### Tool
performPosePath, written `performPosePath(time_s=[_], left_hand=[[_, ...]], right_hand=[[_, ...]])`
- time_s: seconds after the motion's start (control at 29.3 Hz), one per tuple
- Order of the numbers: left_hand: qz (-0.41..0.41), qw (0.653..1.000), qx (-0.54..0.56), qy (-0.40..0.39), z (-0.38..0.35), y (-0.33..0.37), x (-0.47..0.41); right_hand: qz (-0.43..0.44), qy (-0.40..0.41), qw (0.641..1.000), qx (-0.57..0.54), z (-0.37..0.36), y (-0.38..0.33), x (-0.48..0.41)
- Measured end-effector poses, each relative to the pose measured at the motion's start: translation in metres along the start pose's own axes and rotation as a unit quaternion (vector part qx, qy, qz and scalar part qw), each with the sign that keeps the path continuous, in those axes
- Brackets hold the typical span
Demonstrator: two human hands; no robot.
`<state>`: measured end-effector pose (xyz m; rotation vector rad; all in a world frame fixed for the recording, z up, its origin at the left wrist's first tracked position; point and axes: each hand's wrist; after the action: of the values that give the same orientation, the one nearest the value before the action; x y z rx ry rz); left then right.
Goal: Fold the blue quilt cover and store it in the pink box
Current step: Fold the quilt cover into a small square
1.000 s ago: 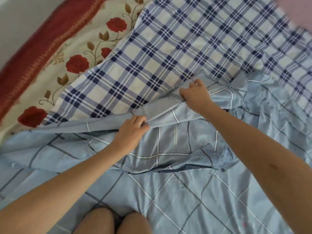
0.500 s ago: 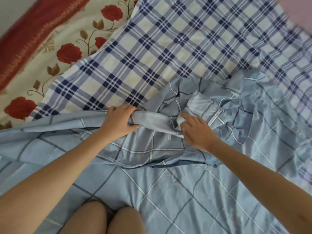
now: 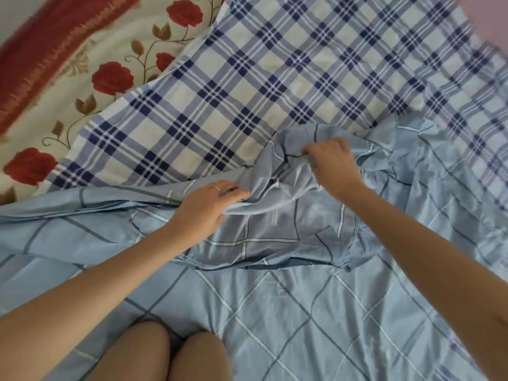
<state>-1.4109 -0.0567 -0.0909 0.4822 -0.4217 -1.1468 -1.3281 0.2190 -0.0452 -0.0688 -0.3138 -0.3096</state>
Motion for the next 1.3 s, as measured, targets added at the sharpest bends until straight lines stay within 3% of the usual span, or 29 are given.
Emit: performPosePath(time_s=[0.07, 0.21, 0.27, 0.41, 0.51, 0.62, 0.72, 0.79, 0.85, 0.96, 1.16, 1.23, 1.3], left_hand=[[-0.007, 0.999, -0.006, 0.039, 0.005, 0.006, -0.001], [-0.110, 0.992, -0.048, 0.031, 0.004, 0.016, 0.001], [-0.166, 0.983, -0.081, 0.002, 0.003, 0.016, 0.006], [-0.216, 0.970, -0.110, -0.004, 0.005, 0.020, 0.022], [-0.131, 0.990, -0.056, 0.012, 0.012, 0.024, 0.029], [-0.018, 0.996, -0.086, 0.017, 0.016, 0.027, 0.031], [0.111, 0.985, -0.121, -0.053, 0.010, 0.016, 0.034], [0.139, 0.971, -0.181, -0.074, 0.014, -0.002, 0.039], [0.163, 0.959, -0.213, -0.090, 0.025, -0.015, 0.043], [0.163, 0.969, -0.136, -0.125, 0.029, -0.009, 0.059], [0.044, 0.989, -0.092, -0.104, 0.052, -0.007, 0.075], [0.024, 0.988, -0.098, -0.114, 0.058, -0.013, 0.075], [0.043, 0.989, -0.111, -0.091, 0.065, -0.029, 0.062]], right_hand=[[-0.006, -0.024, 0.999, -0.042, 0.014, 0.003, -0.019], [0.124, -0.238, 0.962, 0.042, 0.022, -0.015, -0.043], [0.177, -0.291, 0.937, 0.071, 0.021, -0.036, -0.046], [0.196, -0.349, 0.904, 0.148, 0.023, -0.060, -0.046], [0.143, -0.354, 0.897, 0.223, 0.029, -0.047, -0.046], [0.083, -0.376, 0.877, 0.288, 0.038, -0.036, -0.040], [0.052, -0.439, 0.825, 0.352, 0.052, -0.032, -0.020], [0.040, -0.467, 0.812, 0.348, 0.052, -0.027, -0.010], [0.022, -0.480, 0.812, 0.332, 0.047, -0.030, -0.002], [-0.006, -0.508, 0.804, 0.308, 0.030, -0.032, 0.019], [-0.140, -0.483, 0.845, 0.181, 0.041, -0.024, 0.015], [-0.197, -0.415, 0.885, 0.074, 0.037, -0.011, 0.003], [-0.243, -0.290, 0.925, -0.021, 0.035, 0.000, -0.019]])
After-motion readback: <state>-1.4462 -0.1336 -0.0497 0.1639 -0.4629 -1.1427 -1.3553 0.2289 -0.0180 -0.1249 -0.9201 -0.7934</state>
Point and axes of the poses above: each hand's wrist, its own x-axis away from the middle knuckle, its own z-axis out of the back of the hand, y = z × x, and after that the axes turned 4 degrees about -x, right-handed
